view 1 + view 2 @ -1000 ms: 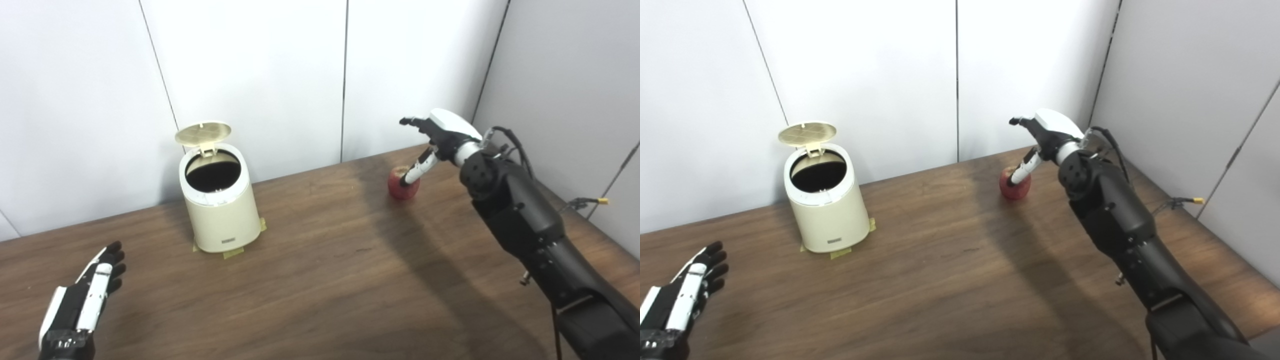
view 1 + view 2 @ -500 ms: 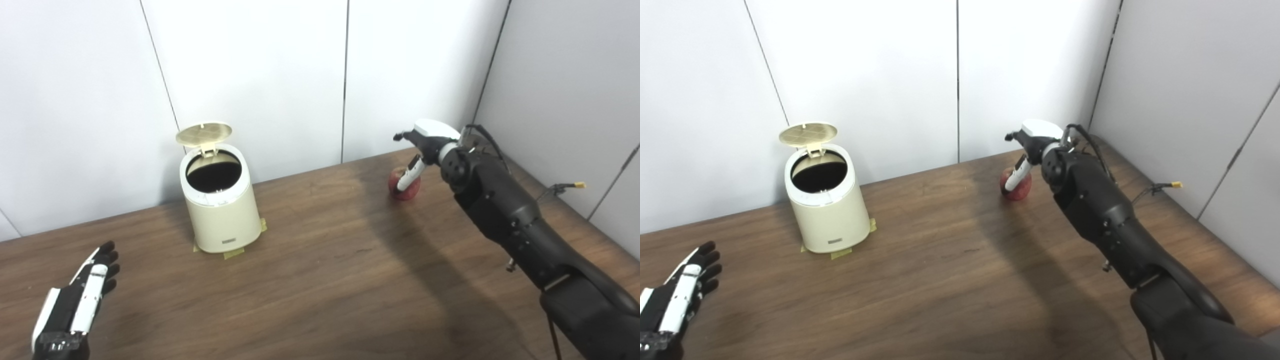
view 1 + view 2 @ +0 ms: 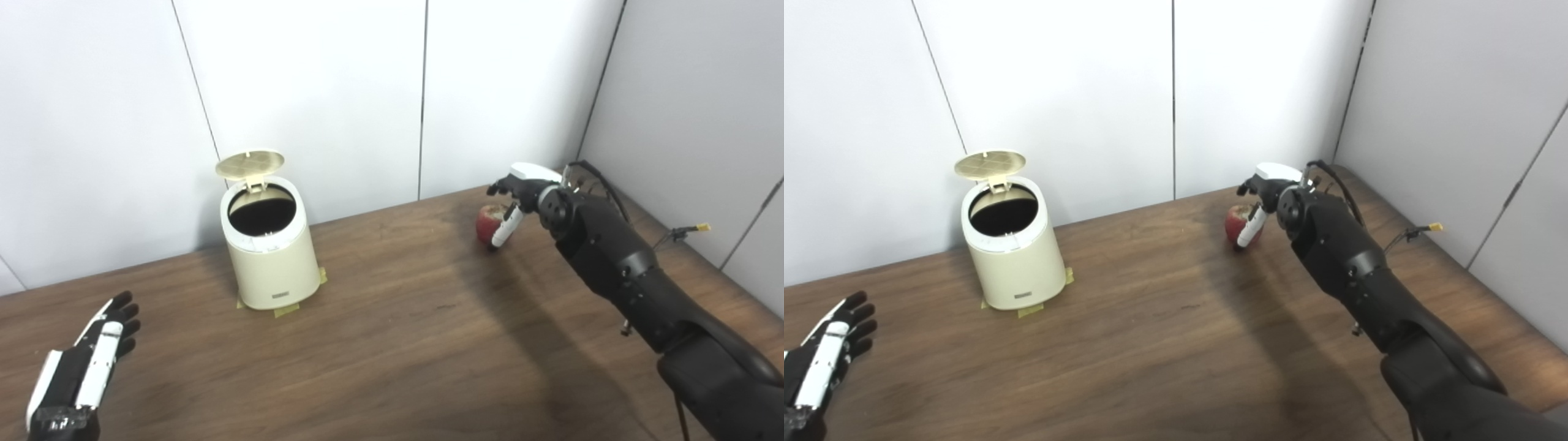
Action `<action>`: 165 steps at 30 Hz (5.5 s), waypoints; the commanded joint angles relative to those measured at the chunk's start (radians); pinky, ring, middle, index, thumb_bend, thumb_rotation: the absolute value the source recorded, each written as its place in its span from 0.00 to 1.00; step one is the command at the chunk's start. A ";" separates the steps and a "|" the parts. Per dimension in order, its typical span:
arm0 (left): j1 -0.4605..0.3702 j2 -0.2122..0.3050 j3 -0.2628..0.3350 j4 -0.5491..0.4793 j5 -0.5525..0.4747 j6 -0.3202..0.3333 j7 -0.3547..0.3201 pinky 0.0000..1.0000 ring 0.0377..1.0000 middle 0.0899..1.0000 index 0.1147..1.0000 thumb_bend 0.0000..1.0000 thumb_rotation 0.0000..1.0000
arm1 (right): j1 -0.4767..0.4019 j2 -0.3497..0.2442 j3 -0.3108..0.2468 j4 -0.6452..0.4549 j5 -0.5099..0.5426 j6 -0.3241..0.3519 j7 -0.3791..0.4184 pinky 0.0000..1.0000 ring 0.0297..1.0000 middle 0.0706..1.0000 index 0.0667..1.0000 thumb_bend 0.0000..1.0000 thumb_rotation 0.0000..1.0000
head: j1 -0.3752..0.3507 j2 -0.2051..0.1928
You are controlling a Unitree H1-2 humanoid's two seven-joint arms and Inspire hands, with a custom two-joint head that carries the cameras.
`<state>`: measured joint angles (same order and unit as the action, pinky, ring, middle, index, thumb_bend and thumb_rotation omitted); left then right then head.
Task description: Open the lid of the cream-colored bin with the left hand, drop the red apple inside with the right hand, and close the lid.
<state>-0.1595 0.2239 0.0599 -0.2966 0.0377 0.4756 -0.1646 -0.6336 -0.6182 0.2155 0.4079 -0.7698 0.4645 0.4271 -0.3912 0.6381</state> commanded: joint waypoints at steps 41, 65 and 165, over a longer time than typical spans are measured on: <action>-0.036 0.039 -0.010 -0.023 -0.009 -0.007 -0.010 0.96 0.92 0.93 0.97 0.35 0.87 | -0.043 -0.005 0.021 0.082 0.090 -0.098 -0.240 0.58 0.60 0.64 0.67 0.83 0.06 | 0.017 0.019; -0.028 0.052 -0.042 -0.014 0.025 -0.007 -0.012 0.92 0.93 0.94 0.95 0.37 1.00 | -0.003 -0.006 0.001 0.016 0.096 -0.186 -0.361 0.51 0.43 0.48 0.43 0.52 0.00 | 0.063 0.026; 0.018 -0.093 -0.142 0.007 0.179 -0.022 0.069 0.86 0.91 0.91 0.95 0.51 0.92 | -0.252 0.423 0.119 -0.035 0.018 -0.364 -0.447 0.63 0.72 0.70 0.62 0.86 0.30 | 0.356 -0.014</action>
<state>-0.1098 0.1306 -0.0835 -0.2616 0.2084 0.4616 -0.1033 -0.8373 -0.1811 0.3494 0.3932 -0.7534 0.1104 -0.0064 -0.0337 0.6228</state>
